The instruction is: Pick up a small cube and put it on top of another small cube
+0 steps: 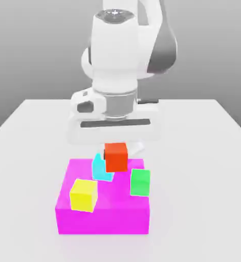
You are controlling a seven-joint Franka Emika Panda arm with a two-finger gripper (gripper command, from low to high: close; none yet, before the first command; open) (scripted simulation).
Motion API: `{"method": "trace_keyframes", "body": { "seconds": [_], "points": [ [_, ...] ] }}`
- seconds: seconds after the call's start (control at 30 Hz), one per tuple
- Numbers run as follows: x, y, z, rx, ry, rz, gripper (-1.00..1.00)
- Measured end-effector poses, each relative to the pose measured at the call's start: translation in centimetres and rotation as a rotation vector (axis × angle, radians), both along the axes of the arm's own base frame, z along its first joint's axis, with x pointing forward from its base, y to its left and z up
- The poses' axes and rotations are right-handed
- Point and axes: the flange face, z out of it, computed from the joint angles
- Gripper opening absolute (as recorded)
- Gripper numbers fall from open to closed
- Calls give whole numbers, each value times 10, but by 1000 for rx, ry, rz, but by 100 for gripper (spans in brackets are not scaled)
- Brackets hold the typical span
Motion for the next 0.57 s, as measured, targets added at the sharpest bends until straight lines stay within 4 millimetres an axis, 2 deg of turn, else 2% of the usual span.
{"method": "trace_keyframes", "body": {
  "seconds": [0.03, 0.13, 0.27, 0.47, 0.5, 0.57],
  "points": [
    [0, 0, 0, 2, 0, 0, -100],
    [-35, -12, 7, 5, 0, -66, -100],
    [-68, -21, 6, 9, -1, -130, -100],
    [-73, -22, -49, 8, -1, -141, -100],
    [-73, -22, -55, 7, -1, -141, 100],
    [-73, -22, -55, 7, -1, -141, 100]
  ]
}}
